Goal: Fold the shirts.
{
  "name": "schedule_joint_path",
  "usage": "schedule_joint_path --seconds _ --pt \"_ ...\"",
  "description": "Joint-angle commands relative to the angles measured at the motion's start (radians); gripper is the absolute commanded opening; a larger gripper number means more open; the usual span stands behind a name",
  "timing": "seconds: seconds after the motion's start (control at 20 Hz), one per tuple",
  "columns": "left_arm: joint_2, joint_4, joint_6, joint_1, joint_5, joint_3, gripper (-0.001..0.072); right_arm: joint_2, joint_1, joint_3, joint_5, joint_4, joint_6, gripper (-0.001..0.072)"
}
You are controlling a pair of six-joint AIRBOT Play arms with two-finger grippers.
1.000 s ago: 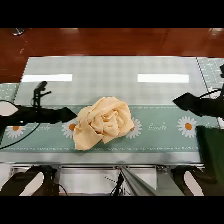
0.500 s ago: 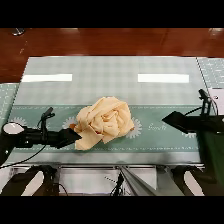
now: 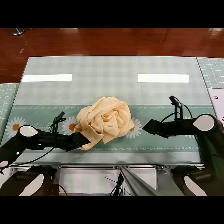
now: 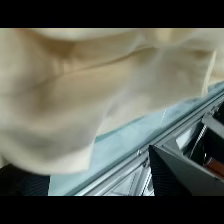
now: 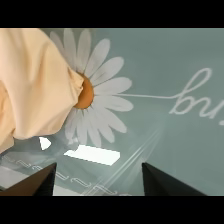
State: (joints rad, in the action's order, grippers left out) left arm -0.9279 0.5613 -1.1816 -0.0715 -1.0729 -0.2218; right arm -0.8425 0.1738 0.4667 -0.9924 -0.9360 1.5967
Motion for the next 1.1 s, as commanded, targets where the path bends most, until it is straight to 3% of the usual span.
schedule_joint_path --seconds 0.0,0.05,0.1,0.15,0.25,0.45,0.65,0.8,0.85,0.95,1.05 --pt "-0.021 -0.067 -0.001 -0.053 0.129 0.002 0.0665 -0.053 0.082 -0.002 0.059 0.018 0.019 0.0604" --pt "-0.023 -0.077 -0.001 -0.060 0.143 0.001 0.0629 -0.073 0.103 -0.002 0.071 0.023 0.019 0.0605" --pt "-0.025 -0.085 0.002 -0.060 0.144 0.000 0.0282 -0.094 0.122 -0.002 0.087 0.033 0.019 0.0605" --pt "-0.024 -0.097 0.035 -0.060 0.148 0.000 0.0033 -0.117 0.141 -0.002 0.107 0.059 0.014 0.0604" --pt "-0.024 -0.134 0.079 -0.060 0.146 0.000 0.0031 -0.166 0.181 -0.002 0.152 0.146 -0.028 0.0605" --pt "-0.024 -0.144 0.082 -0.060 0.146 0.000 0.0032 -0.272 0.244 0.011 0.251 0.315 -0.135 0.0604" --pt "-0.024 -0.144 0.081 -0.060 0.145 0.000 0.0031 -0.380 0.245 0.080 0.285 0.323 -0.143 0.0599" --pt "-0.024 -0.172 0.082 -0.060 0.146 -0.004 0.0031 -0.444 0.245 0.159 0.275 0.328 -0.210 0.0118" --pt "-0.024 -0.184 0.099 -0.059 0.146 -0.022 0.0032 -0.452 0.244 0.190 0.275 0.323 -0.249 0.0018" --pt "-0.018 -0.206 0.143 -0.047 0.146 -0.113 0.0031 -0.456 0.206 0.280 0.252 0.234 -0.240 0.0016" --pt "0.008 -0.247 0.145 -0.015 0.147 -0.276 0.0031 -0.455 0.127 0.443 0.113 0.098 -0.193 0.0015"
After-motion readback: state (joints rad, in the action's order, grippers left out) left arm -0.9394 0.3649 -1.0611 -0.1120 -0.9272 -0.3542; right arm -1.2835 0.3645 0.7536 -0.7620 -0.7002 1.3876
